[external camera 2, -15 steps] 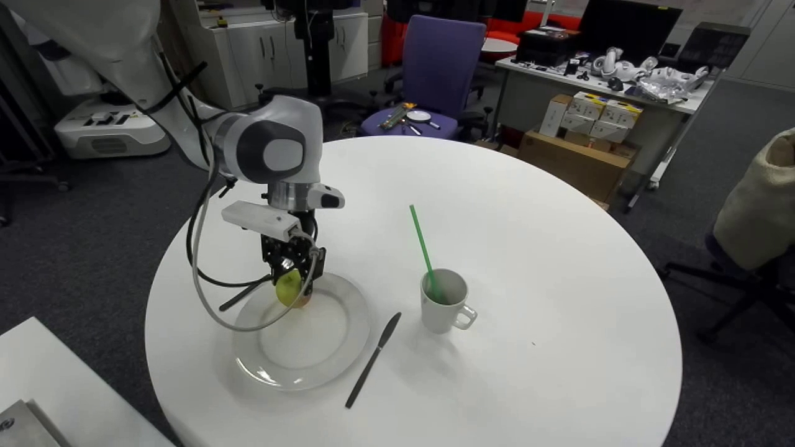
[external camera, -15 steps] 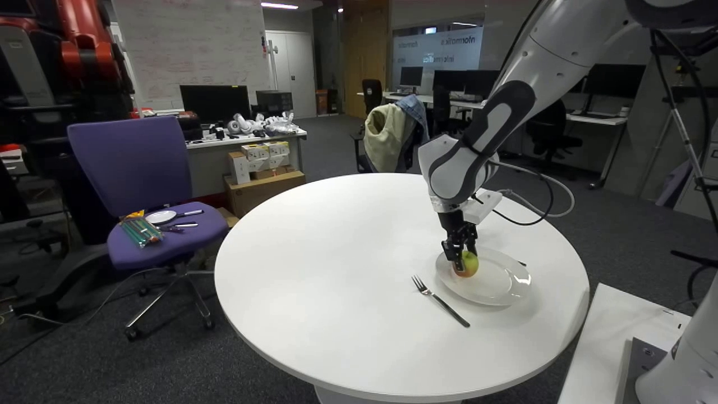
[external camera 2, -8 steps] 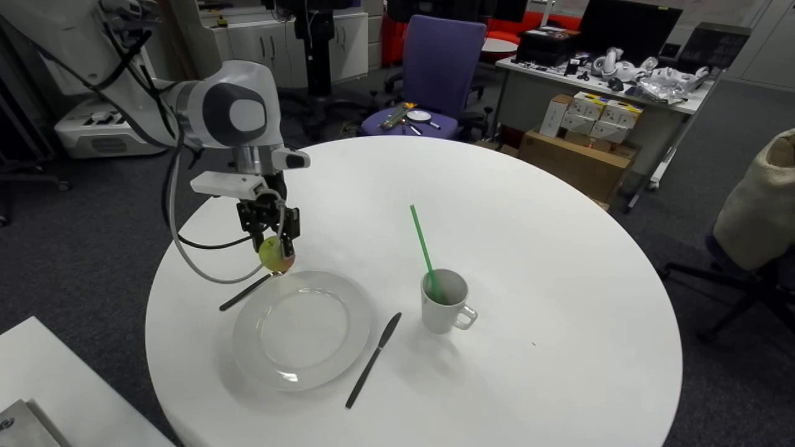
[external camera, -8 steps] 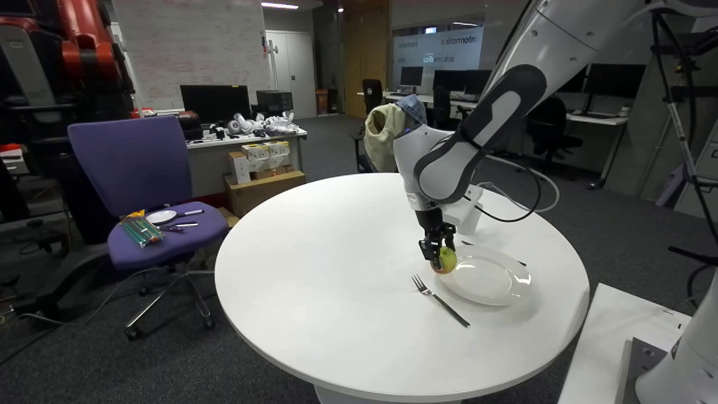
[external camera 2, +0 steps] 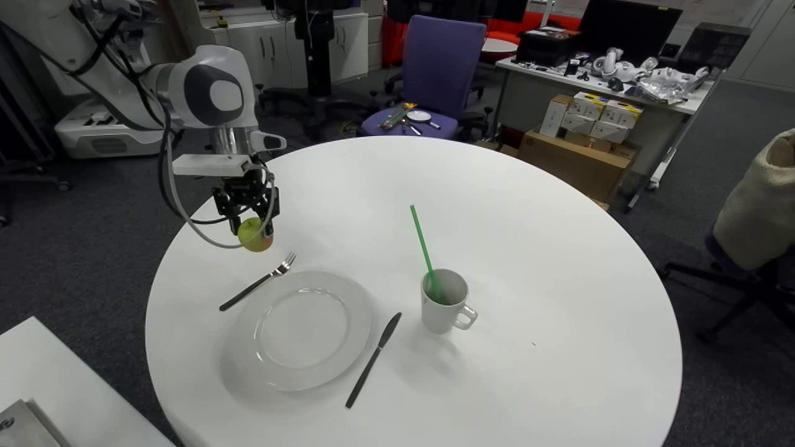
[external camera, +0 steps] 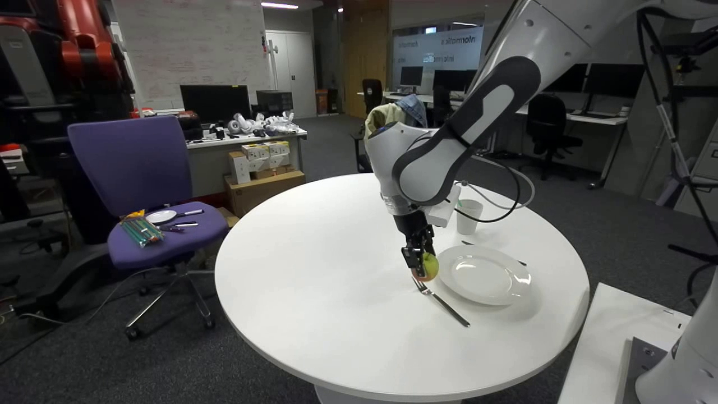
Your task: Put the apple on the table
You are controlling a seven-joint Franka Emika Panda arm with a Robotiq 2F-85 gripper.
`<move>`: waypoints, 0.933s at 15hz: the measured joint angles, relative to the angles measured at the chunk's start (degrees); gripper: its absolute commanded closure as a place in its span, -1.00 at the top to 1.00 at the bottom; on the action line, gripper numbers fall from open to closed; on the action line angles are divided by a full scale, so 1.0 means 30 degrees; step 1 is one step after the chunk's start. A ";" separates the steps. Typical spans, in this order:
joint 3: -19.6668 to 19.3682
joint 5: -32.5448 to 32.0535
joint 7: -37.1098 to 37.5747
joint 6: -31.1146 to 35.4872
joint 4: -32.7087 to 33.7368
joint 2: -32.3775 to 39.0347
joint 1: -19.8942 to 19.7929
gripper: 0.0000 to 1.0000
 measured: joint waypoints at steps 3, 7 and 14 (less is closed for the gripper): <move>0.0598 0.0448 -0.2179 -0.0407 0.1096 0.1037 0.0003 -0.05; 0.0994 0.0599 -0.5017 -0.1214 0.2612 0.2839 -0.0008 -0.05; 0.1514 -0.0844 -0.8205 -0.2760 0.4917 0.5157 0.0550 -0.05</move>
